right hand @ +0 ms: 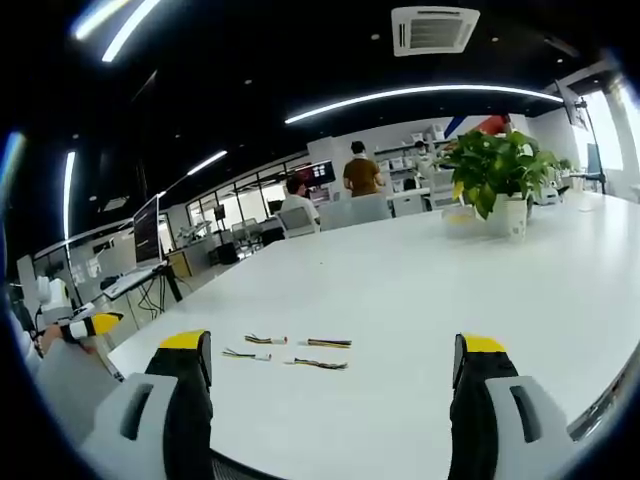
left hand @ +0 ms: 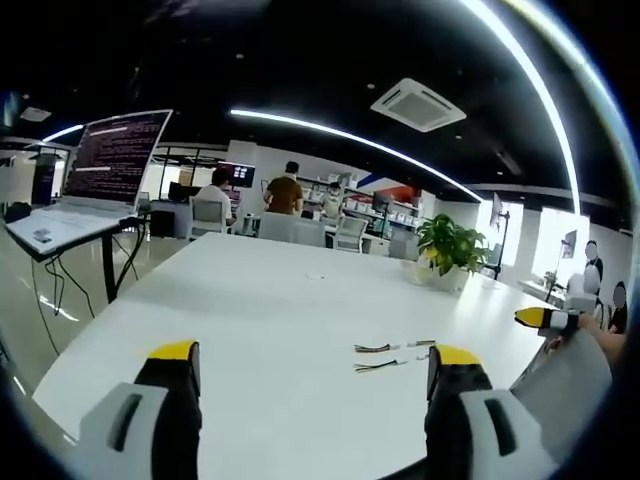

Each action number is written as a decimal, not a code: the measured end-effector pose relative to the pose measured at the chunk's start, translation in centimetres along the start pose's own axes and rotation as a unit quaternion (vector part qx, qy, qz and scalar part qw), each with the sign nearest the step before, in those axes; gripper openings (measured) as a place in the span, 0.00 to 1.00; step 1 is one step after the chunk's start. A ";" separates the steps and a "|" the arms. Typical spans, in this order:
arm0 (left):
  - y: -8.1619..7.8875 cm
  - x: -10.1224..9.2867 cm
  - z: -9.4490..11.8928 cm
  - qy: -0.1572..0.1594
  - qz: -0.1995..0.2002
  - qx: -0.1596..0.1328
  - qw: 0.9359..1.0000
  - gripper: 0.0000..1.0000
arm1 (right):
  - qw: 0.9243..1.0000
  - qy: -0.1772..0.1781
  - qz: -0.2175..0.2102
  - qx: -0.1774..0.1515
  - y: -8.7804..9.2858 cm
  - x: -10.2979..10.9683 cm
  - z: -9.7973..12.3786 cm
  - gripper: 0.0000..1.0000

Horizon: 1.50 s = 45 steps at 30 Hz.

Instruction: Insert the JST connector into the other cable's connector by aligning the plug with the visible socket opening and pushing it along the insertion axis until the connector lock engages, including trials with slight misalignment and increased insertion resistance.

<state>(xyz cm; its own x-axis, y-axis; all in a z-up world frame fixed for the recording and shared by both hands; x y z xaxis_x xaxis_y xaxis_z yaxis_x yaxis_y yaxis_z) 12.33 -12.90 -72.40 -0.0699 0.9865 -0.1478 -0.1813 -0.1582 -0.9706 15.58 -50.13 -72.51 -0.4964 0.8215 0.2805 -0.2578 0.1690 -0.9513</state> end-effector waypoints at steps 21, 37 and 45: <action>0.4 -0.7 -0.1 0.030 -0.016 0.073 0.997 0.99 | 0.997 0.029 0.009 0.075 1.6 -0.7 0.5 0.91; -5.1 -2.7 -2.5 0.070 -0.044 0.035 0.996 0.99 | 0.999 0.038 0.019 0.027 -4.0 -1.7 0.9 0.87; -9.1 -4.3 -5.0 0.098 -0.061 0.008 0.993 0.99 | 1.000 -0.014 0.017 -0.020 -8.4 -0.6 -1.5 0.87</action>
Point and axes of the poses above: the point that each gripper's makers call its tool centre point, and the gripper's own axes: z roughly backward along the fingers, x roughly to its left, y roughly out of its underside, the point moved 1 cm from there along z, roughly backward along the fingers, and after that the axes turned 13 degrees about -y, right-handed, at the moved point
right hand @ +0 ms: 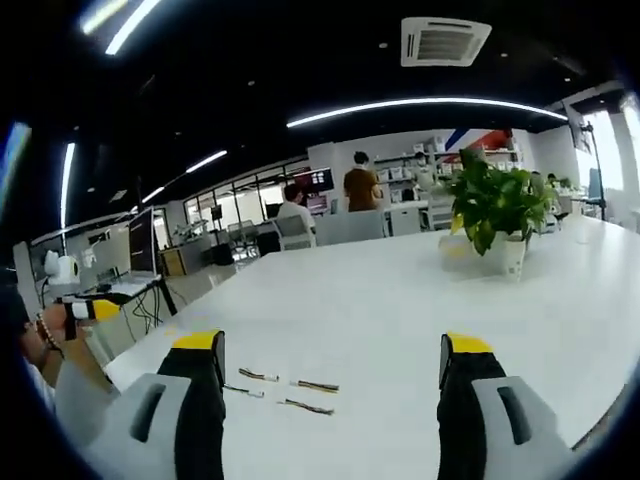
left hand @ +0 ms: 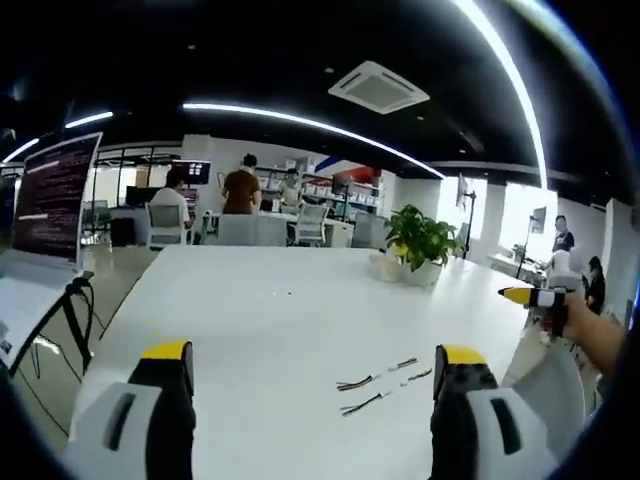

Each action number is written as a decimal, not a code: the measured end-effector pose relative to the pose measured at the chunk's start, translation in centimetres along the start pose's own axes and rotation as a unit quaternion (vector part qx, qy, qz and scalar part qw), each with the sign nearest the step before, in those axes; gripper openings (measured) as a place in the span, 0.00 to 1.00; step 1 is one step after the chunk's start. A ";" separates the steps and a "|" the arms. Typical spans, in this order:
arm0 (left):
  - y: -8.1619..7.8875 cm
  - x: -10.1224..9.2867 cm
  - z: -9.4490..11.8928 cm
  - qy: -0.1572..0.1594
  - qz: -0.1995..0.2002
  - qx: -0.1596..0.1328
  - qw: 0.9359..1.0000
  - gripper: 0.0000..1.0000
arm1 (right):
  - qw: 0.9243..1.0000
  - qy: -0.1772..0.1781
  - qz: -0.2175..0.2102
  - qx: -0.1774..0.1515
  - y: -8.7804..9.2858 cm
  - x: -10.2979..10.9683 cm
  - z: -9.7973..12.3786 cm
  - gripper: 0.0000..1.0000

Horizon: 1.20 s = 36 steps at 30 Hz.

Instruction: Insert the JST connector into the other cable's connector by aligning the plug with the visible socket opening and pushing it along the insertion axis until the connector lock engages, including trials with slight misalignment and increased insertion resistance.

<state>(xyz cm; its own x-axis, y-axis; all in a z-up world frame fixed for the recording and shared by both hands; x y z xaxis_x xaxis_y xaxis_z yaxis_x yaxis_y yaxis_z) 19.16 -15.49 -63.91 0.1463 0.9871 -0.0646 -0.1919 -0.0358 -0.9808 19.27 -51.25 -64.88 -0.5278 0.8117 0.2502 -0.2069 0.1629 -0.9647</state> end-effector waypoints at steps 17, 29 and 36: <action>-2.0 -2.6 -8.8 0.040 0.018 0.043 0.998 0.99 | 0.997 -0.041 0.033 -0.056 -7.4 0.2 -4.8 0.85; 0.9 -3.9 -15.2 0.047 0.056 0.084 0.994 0.99 | 0.995 -0.052 0.005 -0.080 -7.4 -1.6 -10.7 0.85; 3.8 -4.1 -17.9 0.043 0.069 0.109 0.991 0.99 | 0.997 -0.051 0.004 -0.056 -5.1 -3.4 -14.3 0.85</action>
Point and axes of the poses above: the point that each gripper's makers call its tool centre point, and the gripper's own axes: z roughly backward along the fingers, x roughly to its left, y roughly out of its underside, the point moved 1 cm from there along z, roughly backward along the fingers, and after that the axes turned 13 degrees about -y, right-handed, at the moved point
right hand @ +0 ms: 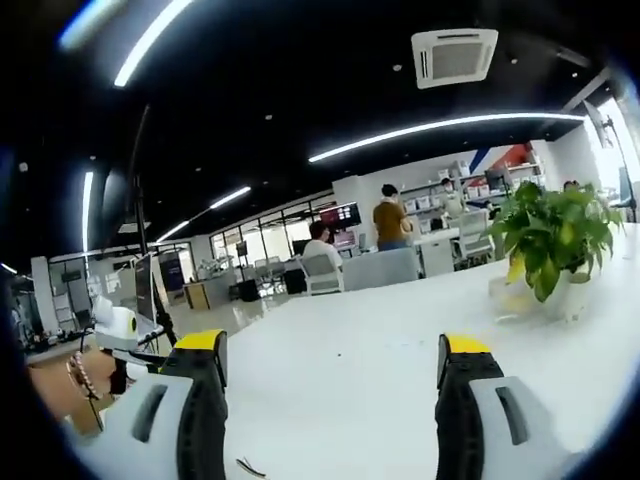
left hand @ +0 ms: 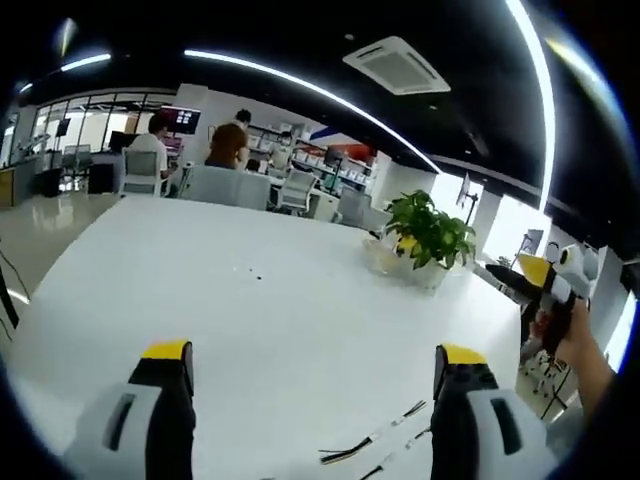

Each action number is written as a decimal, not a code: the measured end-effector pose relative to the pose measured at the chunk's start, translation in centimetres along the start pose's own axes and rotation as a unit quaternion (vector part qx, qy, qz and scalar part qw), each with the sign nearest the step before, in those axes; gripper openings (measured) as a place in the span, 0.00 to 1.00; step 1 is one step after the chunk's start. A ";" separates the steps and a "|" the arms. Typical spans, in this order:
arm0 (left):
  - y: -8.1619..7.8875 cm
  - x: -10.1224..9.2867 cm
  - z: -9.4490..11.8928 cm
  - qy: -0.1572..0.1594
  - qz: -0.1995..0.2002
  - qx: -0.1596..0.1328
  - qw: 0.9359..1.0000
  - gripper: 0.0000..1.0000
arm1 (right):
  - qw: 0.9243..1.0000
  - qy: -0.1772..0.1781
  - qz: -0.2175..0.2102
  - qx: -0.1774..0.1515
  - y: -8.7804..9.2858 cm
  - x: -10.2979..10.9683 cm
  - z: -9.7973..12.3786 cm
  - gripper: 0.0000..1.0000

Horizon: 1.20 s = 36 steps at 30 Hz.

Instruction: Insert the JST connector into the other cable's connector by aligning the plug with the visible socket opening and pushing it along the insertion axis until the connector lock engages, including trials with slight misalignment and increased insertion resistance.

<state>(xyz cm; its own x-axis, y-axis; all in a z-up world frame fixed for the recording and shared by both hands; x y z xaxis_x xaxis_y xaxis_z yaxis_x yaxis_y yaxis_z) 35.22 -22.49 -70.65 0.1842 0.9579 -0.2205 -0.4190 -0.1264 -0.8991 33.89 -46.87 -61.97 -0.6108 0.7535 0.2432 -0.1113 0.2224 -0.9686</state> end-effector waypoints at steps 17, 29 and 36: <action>7.3 0.5 -2.8 0.024 -0.051 0.059 0.997 0.99 | 0.983 -0.084 -0.012 0.165 11.3 -1.0 -1.5 0.80; 8.8 -4.5 -2.3 0.177 -0.110 -0.004 0.978 0.93 | 0.956 -0.218 -0.017 0.197 15.1 2.8 -1.3 0.70; 8.7 -7.2 -2.2 0.241 -0.174 -0.019 0.955 0.89 | 0.956 -0.244 -0.004 0.165 13.7 3.4 -1.2 0.73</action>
Point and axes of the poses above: the point that each gripper's makers call its tool centre point, and the gripper's own axes: z roughly backward along the fingers, x roughly to its left, y roughly out of its underside, the point moved 1 cm from there along z, roughly backward along the fingers, and after that the axes turned 13 degrees about -y, right-handed, at the moved point
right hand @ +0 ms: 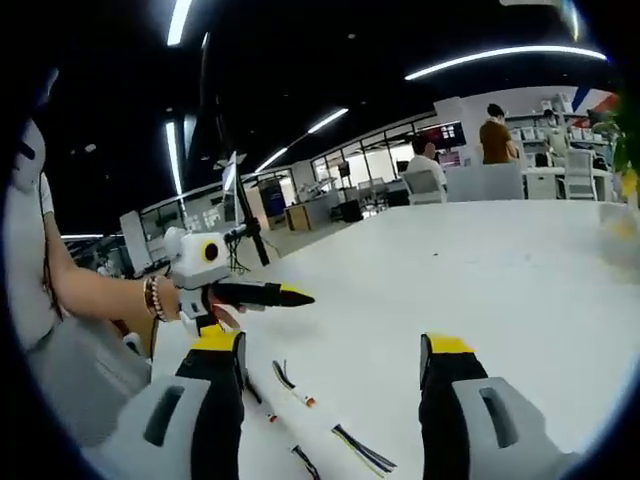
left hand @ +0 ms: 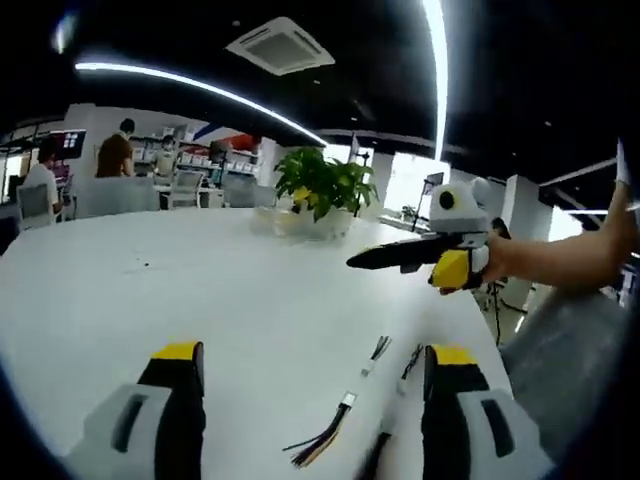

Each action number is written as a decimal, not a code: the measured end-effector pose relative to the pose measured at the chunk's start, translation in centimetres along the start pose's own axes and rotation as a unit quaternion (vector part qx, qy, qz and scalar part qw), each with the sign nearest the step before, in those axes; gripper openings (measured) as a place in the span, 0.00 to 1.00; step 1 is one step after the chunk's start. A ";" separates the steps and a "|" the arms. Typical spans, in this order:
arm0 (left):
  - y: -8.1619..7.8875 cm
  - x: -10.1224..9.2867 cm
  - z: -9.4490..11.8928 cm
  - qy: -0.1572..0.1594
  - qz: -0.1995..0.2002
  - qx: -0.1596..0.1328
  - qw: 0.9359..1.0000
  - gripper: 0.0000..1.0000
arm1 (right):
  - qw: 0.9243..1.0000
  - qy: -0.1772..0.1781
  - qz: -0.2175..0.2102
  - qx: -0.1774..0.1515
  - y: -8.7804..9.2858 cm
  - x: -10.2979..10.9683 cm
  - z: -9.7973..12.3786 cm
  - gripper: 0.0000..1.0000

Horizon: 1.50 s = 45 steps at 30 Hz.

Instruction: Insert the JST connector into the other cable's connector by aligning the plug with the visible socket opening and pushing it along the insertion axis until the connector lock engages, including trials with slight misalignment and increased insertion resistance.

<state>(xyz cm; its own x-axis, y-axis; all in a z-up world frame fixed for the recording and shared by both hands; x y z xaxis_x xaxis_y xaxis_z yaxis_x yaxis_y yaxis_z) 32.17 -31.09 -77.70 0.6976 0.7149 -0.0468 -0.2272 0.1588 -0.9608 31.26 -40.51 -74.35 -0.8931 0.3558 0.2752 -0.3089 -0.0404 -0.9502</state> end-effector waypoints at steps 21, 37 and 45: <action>4.8 -1.8 -2.3 0.077 -0.054 0.050 0.994 0.53 | 0.980 -0.057 0.058 0.184 7.2 -0.6 -0.9 0.23; 5.4 -2.7 -2.3 0.101 -0.044 0.050 0.993 0.22 | 0.971 -0.063 0.058 0.223 9.7 -0.7 -1.3 0.13; 6.1 -3.4 -2.3 0.113 -0.056 0.061 0.990 0.13 | 0.970 -0.073 0.061 0.226 10.1 -0.3 -1.4 0.08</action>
<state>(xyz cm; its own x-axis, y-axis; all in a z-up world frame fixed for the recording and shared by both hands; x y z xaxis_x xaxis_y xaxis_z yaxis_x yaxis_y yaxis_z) 30.00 -34.16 -84.01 0.8546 0.5192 -0.0146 -0.2100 0.3197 -0.9240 28.86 -39.69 -84.25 -0.9584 0.1887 0.2142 -0.2809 -0.4905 -0.8249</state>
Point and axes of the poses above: the point that each gripper's makers call its tool centre point, and the gripper's own axes: z roughly backward along the fingers, x roughly to its left, y roughly out of its underside, the point moved 1 cm from there along z, roughly backward along the fingers, and after that the axes turned 13 degrees about -y, right-handed, at the moved point
